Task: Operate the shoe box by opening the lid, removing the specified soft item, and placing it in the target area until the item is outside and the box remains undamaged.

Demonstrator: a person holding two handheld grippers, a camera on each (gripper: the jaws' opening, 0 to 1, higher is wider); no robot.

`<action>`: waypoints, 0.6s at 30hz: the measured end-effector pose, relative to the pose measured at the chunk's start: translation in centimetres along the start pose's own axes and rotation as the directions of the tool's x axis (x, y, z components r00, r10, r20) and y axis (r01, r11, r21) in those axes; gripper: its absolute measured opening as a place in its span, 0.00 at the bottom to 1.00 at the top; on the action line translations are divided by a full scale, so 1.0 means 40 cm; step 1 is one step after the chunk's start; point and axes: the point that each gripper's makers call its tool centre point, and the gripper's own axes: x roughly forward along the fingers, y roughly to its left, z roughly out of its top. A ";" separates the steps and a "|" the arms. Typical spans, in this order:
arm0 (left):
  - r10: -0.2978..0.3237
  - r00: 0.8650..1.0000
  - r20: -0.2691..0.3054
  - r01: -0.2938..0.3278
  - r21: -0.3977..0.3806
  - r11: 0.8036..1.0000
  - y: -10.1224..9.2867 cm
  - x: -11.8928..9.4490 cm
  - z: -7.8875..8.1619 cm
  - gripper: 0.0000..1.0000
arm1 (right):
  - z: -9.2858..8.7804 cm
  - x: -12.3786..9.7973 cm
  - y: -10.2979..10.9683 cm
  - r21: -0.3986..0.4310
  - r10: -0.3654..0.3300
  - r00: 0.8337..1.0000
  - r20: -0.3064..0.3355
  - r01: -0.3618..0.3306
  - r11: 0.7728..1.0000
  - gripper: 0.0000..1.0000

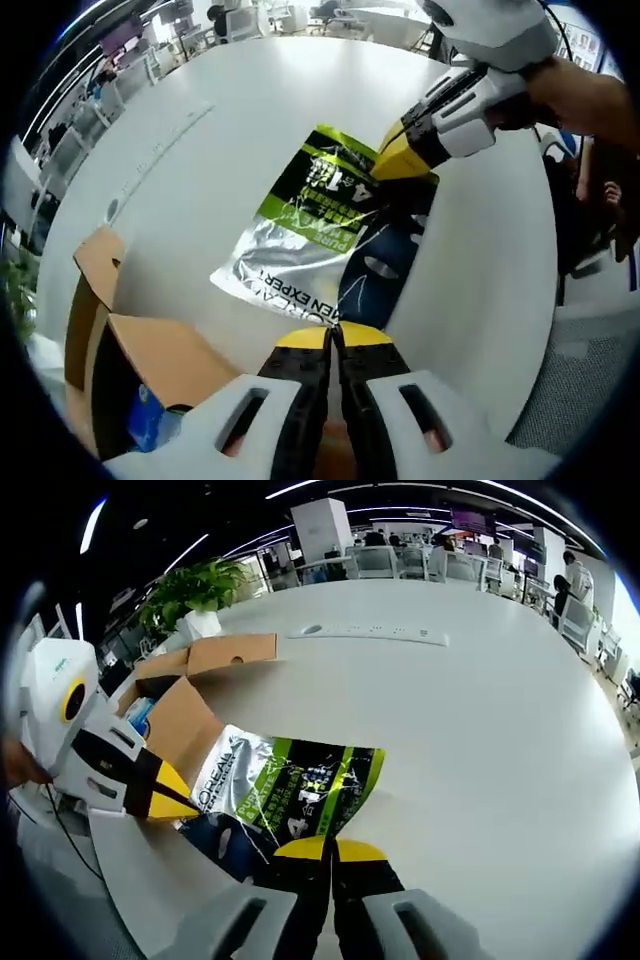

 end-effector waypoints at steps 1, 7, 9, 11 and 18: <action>0.002 1.000 -0.005 -0.002 0.004 1.000 0.001 0.004 -0.002 0.01 | 0.000 0.000 0.001 0.001 0.001 1.000 0.001 -0.001 1.000 0.00; 0.004 1.000 -0.028 -0.003 0.025 1.000 0.001 0.017 -0.012 0.01 | -0.007 0.007 0.002 0.009 -0.007 1.000 0.001 0.007 1.000 0.00; 0.008 0.999 -0.032 -0.007 0.028 1.000 0.004 0.022 -0.017 0.01 | -0.009 0.009 0.004 0.016 -0.006 1.000 0.002 0.006 1.000 0.00; 0.005 0.999 -0.040 -0.004 0.024 1.000 0.004 0.025 -0.022 0.02 | -0.012 0.011 0.006 0.020 -0.005 1.000 -0.001 0.005 1.000 0.00; 0.027 0.999 -0.047 -0.025 0.044 0.999 0.012 0.031 -0.020 0.03 | -0.022 0.016 -0.002 0.036 -0.023 1.000 -0.008 0.023 0.999 0.00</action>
